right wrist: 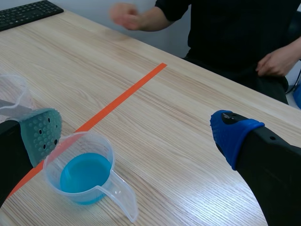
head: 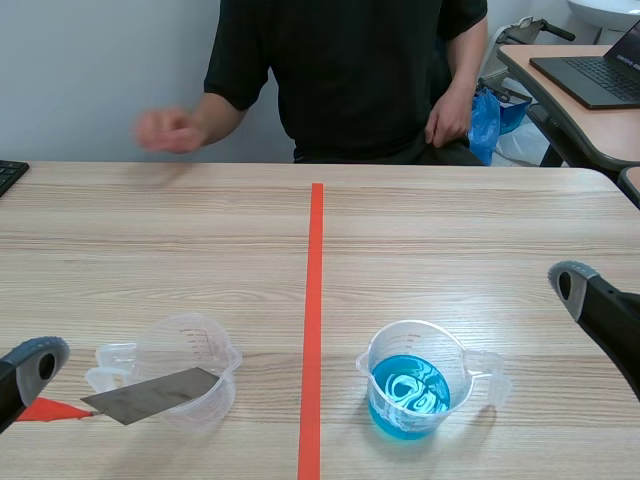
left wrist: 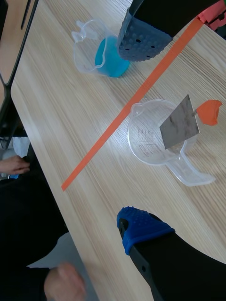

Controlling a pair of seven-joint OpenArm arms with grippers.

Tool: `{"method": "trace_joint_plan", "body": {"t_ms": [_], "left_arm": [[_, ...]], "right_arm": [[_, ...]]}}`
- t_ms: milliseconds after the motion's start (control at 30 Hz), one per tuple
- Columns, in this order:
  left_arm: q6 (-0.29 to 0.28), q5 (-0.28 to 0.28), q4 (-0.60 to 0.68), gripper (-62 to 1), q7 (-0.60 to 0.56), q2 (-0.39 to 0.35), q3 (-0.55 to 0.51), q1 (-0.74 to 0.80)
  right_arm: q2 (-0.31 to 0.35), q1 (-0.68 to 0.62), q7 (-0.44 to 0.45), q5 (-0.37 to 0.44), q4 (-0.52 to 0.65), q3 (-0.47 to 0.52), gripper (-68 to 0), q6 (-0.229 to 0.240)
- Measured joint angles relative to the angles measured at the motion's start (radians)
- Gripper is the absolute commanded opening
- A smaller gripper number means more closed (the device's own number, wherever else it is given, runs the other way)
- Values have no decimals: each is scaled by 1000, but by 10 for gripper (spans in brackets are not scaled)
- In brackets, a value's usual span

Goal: Do the redox reaction experiment.

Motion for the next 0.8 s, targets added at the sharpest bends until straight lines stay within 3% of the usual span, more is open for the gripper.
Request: {"method": "trace_joint_plan", "body": {"t_ms": [800], "left_arm": [[0,0,0,14,19,0,0,0]], "right_arm": [[0,0,0,0,0,0,4,0]]}}
